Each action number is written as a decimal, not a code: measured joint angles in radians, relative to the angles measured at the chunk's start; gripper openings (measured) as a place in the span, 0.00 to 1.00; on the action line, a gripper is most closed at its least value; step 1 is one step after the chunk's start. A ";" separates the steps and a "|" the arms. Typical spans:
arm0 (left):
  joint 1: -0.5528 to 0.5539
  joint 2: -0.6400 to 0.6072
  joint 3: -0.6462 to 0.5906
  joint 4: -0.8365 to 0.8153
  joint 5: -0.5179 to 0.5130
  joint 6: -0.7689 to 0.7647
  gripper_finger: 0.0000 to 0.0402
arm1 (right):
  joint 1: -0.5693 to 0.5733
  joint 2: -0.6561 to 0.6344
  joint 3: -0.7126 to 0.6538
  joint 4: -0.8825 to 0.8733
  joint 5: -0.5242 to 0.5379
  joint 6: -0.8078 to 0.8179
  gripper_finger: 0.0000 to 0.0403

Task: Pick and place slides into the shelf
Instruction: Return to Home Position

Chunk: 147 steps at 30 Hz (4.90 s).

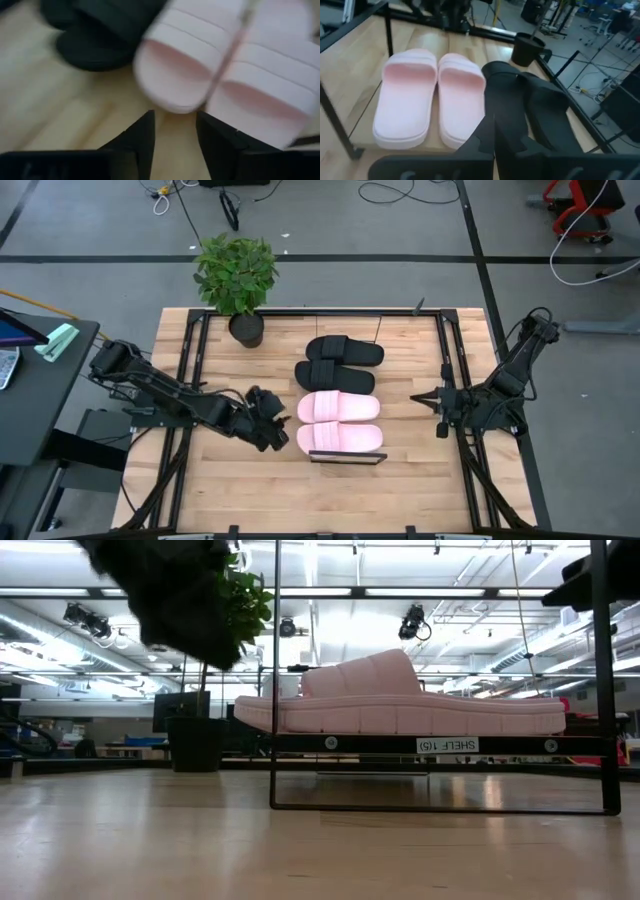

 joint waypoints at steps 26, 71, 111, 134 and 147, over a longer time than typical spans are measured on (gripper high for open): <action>0.117 -0.385 -0.885 1.692 0.330 0.776 0.03 | 0.000 -0.035 0.000 0.007 0.101 0.087 0.00; 0.515 -1.075 -0.887 1.253 0.891 0.599 0.01 | -0.105 0.050 0.000 -0.009 0.230 0.296 0.00; 0.412 -1.413 -0.887 0.514 0.812 0.650 0.01 | -0.105 0.050 0.000 -0.005 0.212 0.296 0.00; 0.398 -1.412 -0.887 0.474 0.811 0.566 0.12 | 0.005 0.010 0.000 -0.253 0.320 0.568 0.00; 0.398 -1.412 -0.887 0.475 0.803 0.581 0.12 | 0.132 0.011 -0.171 -0.058 0.431 0.790 0.00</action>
